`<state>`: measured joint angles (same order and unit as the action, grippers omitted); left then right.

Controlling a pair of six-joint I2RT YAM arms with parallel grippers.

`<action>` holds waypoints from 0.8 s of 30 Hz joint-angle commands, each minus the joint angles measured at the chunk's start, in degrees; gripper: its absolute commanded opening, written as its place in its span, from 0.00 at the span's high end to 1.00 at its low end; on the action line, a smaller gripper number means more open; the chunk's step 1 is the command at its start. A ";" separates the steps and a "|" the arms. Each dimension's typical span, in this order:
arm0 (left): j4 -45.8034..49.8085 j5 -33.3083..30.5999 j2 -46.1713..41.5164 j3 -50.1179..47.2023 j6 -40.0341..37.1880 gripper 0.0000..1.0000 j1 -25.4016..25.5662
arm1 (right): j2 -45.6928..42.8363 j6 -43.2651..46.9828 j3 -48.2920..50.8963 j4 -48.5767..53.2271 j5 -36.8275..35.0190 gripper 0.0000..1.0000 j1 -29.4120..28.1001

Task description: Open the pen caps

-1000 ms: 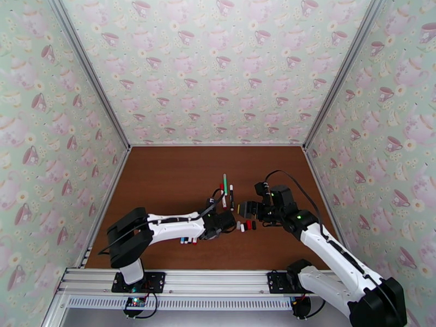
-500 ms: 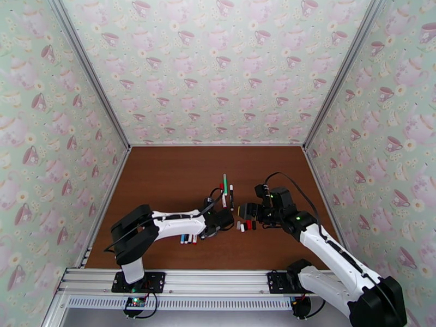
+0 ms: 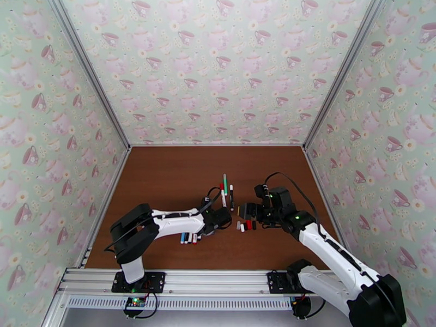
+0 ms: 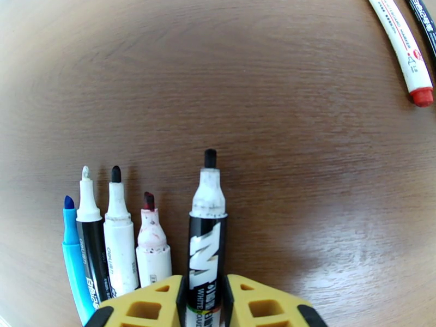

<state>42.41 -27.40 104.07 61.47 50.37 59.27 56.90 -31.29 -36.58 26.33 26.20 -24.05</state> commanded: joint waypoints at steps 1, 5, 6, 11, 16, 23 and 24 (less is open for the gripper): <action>0.70 1.34 -0.35 -0.91 -0.58 0.77 -0.36 | 0.40 -0.36 -0.42 -0.53 0.42 0.09 -0.36; 0.98 1.73 -1.23 -1.09 -0.54 0.79 -0.29 | 0.71 -0.27 -0.60 -0.61 0.35 0.09 -0.36; 1.30 1.73 -1.41 -1.05 -0.45 0.79 -0.29 | 0.84 -0.33 -0.60 -0.63 0.35 0.09 -0.34; 2.75 2.06 -2.43 -1.09 -0.03 0.80 -0.18 | 1.21 -0.32 -0.43 -0.84 0.26 0.09 -0.33; 3.31 2.55 -3.32 -1.70 0.69 0.80 0.06 | 1.30 -0.37 -0.03 -1.19 0.33 0.09 -0.38; 3.23 2.43 -4.66 -1.30 0.61 0.74 0.24 | 1.02 -0.27 0.10 -0.96 0.10 0.09 -0.37; 3.50 2.27 -4.91 -0.99 0.52 0.73 0.23 | 1.01 -0.22 0.10 -0.93 0.17 0.09 -0.38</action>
<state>44.84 -25.45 101.65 60.18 50.63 59.33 58.04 -31.29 -36.58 25.98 26.17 -24.05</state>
